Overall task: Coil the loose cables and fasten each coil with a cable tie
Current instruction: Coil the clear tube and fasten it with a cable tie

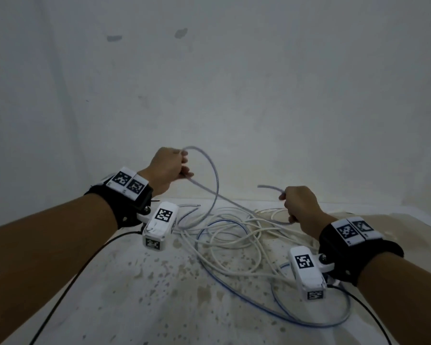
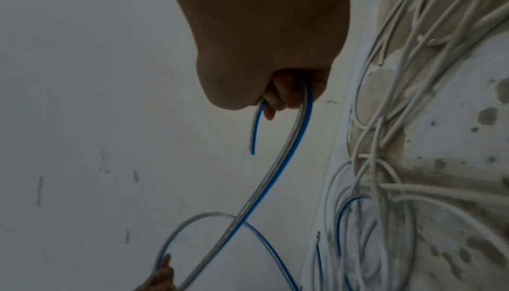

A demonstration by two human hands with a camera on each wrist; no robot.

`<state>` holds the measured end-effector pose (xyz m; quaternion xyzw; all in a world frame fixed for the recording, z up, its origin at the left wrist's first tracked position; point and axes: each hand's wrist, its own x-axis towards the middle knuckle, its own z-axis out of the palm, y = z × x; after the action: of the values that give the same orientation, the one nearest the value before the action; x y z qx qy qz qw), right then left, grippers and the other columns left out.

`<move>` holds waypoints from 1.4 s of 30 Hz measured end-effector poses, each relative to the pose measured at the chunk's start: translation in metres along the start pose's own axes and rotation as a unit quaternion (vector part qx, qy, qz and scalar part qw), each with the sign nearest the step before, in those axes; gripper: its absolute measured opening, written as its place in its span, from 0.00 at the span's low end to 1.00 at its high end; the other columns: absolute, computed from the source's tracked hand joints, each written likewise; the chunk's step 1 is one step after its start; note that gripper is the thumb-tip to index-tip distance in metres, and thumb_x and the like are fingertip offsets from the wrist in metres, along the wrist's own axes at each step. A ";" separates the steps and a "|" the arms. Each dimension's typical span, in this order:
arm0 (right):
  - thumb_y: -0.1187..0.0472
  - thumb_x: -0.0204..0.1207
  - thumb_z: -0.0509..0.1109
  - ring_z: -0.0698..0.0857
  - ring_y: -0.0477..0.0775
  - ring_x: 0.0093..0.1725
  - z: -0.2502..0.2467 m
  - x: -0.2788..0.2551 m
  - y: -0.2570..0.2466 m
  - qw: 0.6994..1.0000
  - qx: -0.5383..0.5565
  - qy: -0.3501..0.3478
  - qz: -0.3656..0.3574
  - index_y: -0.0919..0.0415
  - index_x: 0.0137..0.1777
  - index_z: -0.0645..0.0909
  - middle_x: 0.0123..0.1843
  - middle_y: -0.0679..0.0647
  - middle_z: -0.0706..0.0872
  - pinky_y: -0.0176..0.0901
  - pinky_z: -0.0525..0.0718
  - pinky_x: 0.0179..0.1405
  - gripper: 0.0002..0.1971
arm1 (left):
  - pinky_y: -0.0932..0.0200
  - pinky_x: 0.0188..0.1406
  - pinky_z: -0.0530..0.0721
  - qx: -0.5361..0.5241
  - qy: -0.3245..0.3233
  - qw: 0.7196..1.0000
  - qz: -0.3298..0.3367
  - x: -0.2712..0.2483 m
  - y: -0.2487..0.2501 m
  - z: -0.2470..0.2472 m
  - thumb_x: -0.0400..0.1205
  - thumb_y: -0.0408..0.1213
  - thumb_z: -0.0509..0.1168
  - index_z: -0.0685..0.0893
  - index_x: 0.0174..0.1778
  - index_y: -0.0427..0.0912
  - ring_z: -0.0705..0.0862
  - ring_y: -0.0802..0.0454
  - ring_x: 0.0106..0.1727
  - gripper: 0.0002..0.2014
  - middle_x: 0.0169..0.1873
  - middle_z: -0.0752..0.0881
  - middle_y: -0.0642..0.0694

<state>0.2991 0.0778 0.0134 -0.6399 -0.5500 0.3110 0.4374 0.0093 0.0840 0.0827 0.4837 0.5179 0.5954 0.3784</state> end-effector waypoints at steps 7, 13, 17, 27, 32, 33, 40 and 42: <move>0.52 0.89 0.52 0.77 0.59 0.29 0.006 0.002 -0.045 0.977 0.103 0.125 -0.136 0.64 0.44 0.76 0.36 0.58 0.77 0.46 0.78 0.23 0.19 | 0.50 0.42 0.91 -0.137 0.021 0.982 0.131 0.012 0.052 0.009 0.91 0.27 0.47 0.69 0.59 0.36 0.86 0.49 0.28 0.07 0.38 0.83 0.37; 0.55 0.89 0.54 0.68 0.53 0.23 0.030 0.001 -0.027 0.979 0.165 0.019 -0.118 0.61 0.38 0.75 0.28 0.56 0.72 0.42 0.72 0.20 0.19 | 0.47 0.38 0.90 0.111 -0.067 0.991 -0.028 -0.009 -0.027 0.014 0.87 0.23 0.52 0.72 0.62 0.29 0.89 0.42 0.31 0.10 0.43 0.84 0.31; 0.54 0.89 0.55 0.67 0.51 0.22 0.052 -0.008 -0.011 0.981 0.157 -0.035 -0.105 0.61 0.38 0.77 0.26 0.52 0.71 0.40 0.69 0.20 0.19 | 0.55 0.31 0.90 0.174 -0.092 0.978 -0.069 -0.028 -0.064 0.025 0.88 0.25 0.55 0.81 0.55 0.26 0.89 0.43 0.31 0.09 0.45 0.82 0.33; 0.53 0.90 0.54 0.64 0.49 0.22 0.092 -0.023 -0.005 0.972 0.169 -0.134 -0.089 0.60 0.57 0.78 0.29 0.54 0.73 0.39 0.62 0.21 0.14 | 0.63 0.32 0.88 0.304 -0.157 0.930 0.134 -0.050 -0.070 0.048 0.86 0.33 0.65 0.90 0.47 0.38 0.91 0.54 0.33 0.09 0.38 0.91 0.44; 0.53 0.87 0.60 0.72 0.50 0.28 0.086 -0.006 -0.006 0.989 0.108 -0.009 -0.105 0.57 0.40 0.80 0.33 0.54 0.79 0.40 0.67 0.28 0.16 | 0.59 0.34 0.90 0.274 -0.157 0.942 0.117 -0.055 -0.070 0.036 0.84 0.38 0.68 0.87 0.48 0.38 0.91 0.50 0.33 0.07 0.37 0.92 0.44; 0.53 0.86 0.60 0.72 0.50 0.28 0.082 -0.003 -0.005 0.988 0.122 0.010 -0.098 0.56 0.39 0.80 0.33 0.54 0.79 0.41 0.67 0.28 0.15 | 0.59 0.34 0.89 0.267 -0.169 0.942 0.116 -0.057 -0.071 0.033 0.85 0.37 0.68 0.88 0.50 0.38 0.91 0.49 0.34 0.06 0.38 0.91 0.44; 0.58 0.89 0.58 0.66 0.48 0.22 0.078 -0.029 -0.017 0.961 0.218 -0.089 -0.147 0.54 0.54 0.86 0.26 0.51 0.74 0.38 0.65 0.21 0.13 | 0.61 0.34 0.84 0.232 -0.073 0.959 0.147 -0.054 -0.065 0.039 0.86 0.37 0.64 0.91 0.51 0.42 0.85 0.56 0.32 0.10 0.39 0.91 0.49; 0.58 0.89 0.57 0.70 0.48 0.22 0.083 -0.033 -0.021 0.959 0.208 -0.119 -0.153 0.53 0.60 0.83 0.26 0.52 0.79 0.38 0.69 0.20 0.12 | 0.59 0.42 0.84 0.237 -0.078 0.955 0.162 -0.054 -0.061 0.044 0.86 0.38 0.64 0.92 0.51 0.44 0.85 0.59 0.37 0.11 0.40 0.91 0.51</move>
<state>0.2104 0.0637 -0.0056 -0.4009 -0.6125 0.4216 0.5352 0.0623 0.0548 0.0129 0.6818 0.5279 0.4692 0.1906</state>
